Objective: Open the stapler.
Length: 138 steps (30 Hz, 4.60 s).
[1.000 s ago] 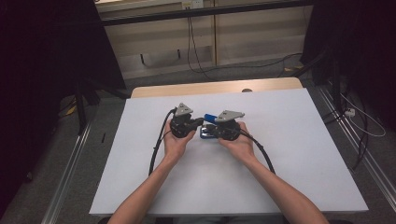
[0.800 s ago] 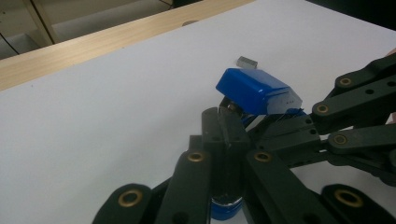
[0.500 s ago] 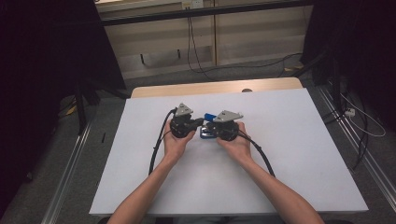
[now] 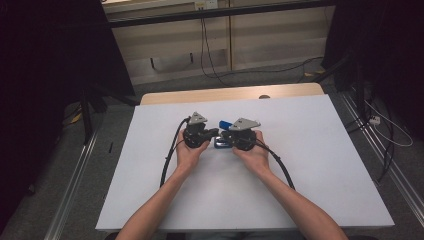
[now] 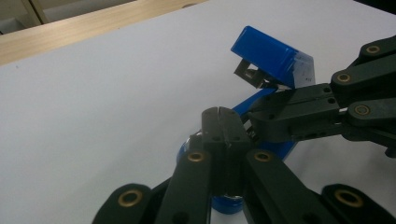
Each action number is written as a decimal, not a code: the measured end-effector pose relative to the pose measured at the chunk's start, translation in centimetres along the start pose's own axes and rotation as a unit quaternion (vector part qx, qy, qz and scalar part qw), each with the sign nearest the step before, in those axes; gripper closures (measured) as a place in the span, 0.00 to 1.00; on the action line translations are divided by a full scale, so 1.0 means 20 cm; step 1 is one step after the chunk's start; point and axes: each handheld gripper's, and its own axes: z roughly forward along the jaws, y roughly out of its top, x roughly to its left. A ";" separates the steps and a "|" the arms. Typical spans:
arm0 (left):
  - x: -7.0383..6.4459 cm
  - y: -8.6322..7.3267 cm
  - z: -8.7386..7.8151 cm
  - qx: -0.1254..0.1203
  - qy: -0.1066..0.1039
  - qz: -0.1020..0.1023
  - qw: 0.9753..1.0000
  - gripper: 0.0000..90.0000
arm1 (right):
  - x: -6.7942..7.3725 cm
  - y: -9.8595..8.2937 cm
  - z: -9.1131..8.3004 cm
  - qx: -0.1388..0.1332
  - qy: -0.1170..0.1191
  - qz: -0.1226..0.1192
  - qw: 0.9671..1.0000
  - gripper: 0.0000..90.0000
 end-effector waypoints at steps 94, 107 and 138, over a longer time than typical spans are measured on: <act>-0.02 -0.04 0.06 0.001 0.011 0.025 1.000 1.00 | -0.09 0.04 -0.09 -0.030 -0.062 0.031 0.997 1.00; -0.02 -0.05 0.06 -0.002 0.004 0.018 1.000 1.00 | -0.10 0.03 -0.10 -0.036 -0.065 0.036 0.997 1.00; -0.02 -0.06 0.06 -0.003 0.007 0.028 1.000 1.00 | -0.19 -0.01 -0.20 -0.039 -0.089 0.043 0.994 1.00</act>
